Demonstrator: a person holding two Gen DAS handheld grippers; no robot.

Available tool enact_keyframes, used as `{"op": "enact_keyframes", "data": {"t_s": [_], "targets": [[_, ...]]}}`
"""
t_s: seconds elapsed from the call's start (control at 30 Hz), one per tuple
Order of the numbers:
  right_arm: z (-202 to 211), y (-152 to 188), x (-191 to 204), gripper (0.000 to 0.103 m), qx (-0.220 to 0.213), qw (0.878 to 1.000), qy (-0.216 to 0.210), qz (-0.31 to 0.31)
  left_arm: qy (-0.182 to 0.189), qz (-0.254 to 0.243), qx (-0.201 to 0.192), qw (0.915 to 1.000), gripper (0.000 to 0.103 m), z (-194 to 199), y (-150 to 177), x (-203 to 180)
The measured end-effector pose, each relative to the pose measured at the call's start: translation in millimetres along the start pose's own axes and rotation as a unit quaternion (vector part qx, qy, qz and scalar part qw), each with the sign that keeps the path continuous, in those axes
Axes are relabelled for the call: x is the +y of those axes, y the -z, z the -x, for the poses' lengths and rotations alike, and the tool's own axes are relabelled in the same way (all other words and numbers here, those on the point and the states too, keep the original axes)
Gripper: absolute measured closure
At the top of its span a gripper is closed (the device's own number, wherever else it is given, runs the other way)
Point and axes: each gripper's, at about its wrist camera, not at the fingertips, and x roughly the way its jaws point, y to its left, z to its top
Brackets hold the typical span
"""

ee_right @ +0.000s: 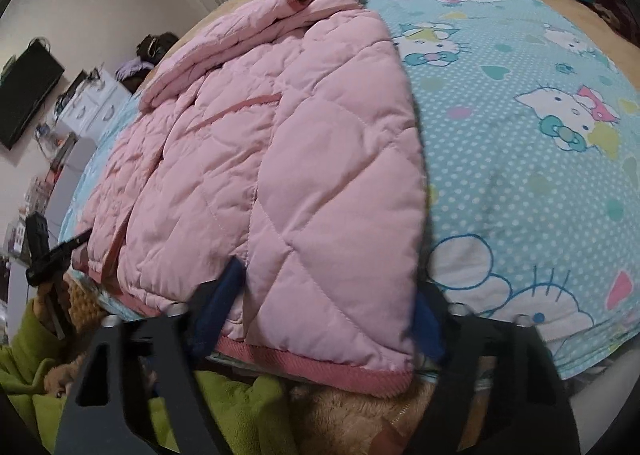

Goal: Fold large clothes

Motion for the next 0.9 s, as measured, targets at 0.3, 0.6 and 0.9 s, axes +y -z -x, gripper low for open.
{"op": "enact_keyframes", "data": {"t_s": [0.3, 0.6, 0.9], "targets": [[30.9, -2.5, 29.1, 0.075, -0.049, 0.998, -0.017, 0.024, 0.019, -0.034, -0.035, 0.9986, 0.091, 30.1, -3.5, -13.7], [71.1, -14.0, 54.0, 0.08, -0.095, 0.993, -0.057, 0.042, 0.039, -0.041, -0.075, 0.9956, 0.093, 68.8, -10.0, -18.5], [86.8, -50.0, 50.9, 0.081, -0.138, 0.985, -0.1, 0.014, 0.068, -0.02, -0.104, 0.992, 0.093, 91.5, -42.2, -18.3]]}}
